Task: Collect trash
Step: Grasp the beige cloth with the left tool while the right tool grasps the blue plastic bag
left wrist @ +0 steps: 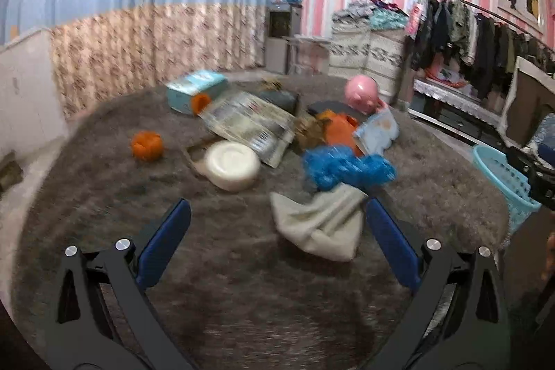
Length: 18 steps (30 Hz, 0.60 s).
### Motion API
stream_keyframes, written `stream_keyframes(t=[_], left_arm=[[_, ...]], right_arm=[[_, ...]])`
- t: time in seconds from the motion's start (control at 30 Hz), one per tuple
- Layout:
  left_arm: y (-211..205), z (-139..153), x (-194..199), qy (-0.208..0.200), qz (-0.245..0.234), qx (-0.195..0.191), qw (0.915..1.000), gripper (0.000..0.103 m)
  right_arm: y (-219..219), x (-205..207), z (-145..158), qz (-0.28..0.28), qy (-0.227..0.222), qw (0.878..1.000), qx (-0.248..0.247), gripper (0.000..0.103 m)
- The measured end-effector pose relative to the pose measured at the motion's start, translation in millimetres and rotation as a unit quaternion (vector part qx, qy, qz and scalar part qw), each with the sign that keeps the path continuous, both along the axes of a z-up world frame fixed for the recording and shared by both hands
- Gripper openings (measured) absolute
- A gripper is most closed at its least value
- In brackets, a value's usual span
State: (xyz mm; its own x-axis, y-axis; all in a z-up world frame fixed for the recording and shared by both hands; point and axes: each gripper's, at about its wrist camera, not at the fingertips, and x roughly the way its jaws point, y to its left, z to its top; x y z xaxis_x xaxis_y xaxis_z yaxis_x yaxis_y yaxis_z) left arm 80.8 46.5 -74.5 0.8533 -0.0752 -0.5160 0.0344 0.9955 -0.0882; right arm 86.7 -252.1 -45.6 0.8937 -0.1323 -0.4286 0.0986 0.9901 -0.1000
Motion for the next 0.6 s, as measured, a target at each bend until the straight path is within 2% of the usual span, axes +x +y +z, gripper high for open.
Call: stream_keyframes(t=[0.17, 0.2, 0.27, 0.33, 0.37, 0.43, 0.5, 0.6], left_arm=[[-13.2, -20.9, 22.5, 0.039, -0.03, -0.014, 0.9987, 0.098], [-13.9, -24.2, 26.7, 0.044, -0.03, -0.017, 0.9984, 0.095], [-15.2, -29.7, 32.6, 0.057, -0.04, -0.022, 0.9973, 0.084], [-14.7, -38.0, 40.4, 0.081, -0.055, -0.032, 0.9947, 0.059], [-14.6, -41.5, 42.5, 0.091, -0.056, -0.032, 0.9937, 0.055], [-12.8, -40.8, 39.9, 0.091, -0.057, -0.031, 0.9938, 0.04], [-9.2, -32.7, 32.6, 0.084, -0.064, -0.038, 0.9937, 0.035], [0.5, -8.7, 15.4, 0.051, -0.066, -0.028, 0.9961, 0.034]], right_arm=[[-7.1, 10.7, -10.9, -0.01, 0.038, 0.999, 0.0, 0.099], [-9.4, 11.4, -11.6, -0.007, 0.041, 0.999, 0.007, 0.099], [-11.6, 12.5, -12.8, 0.002, 0.049, 0.999, 0.017, 0.099], [-10.7, 13.3, -13.8, -0.002, 0.051, 0.999, 0.017, 0.099], [-10.1, 13.7, -13.8, 0.0, 0.051, 0.998, 0.02, 0.099], [-6.9, 14.3, -14.0, 0.011, 0.054, 0.998, 0.028, 0.099], [-0.9, 15.0, -13.1, 0.015, 0.054, 0.998, 0.028, 0.099], [12.8, 18.2, -10.6, 0.025, 0.049, 0.998, 0.026, 0.099]])
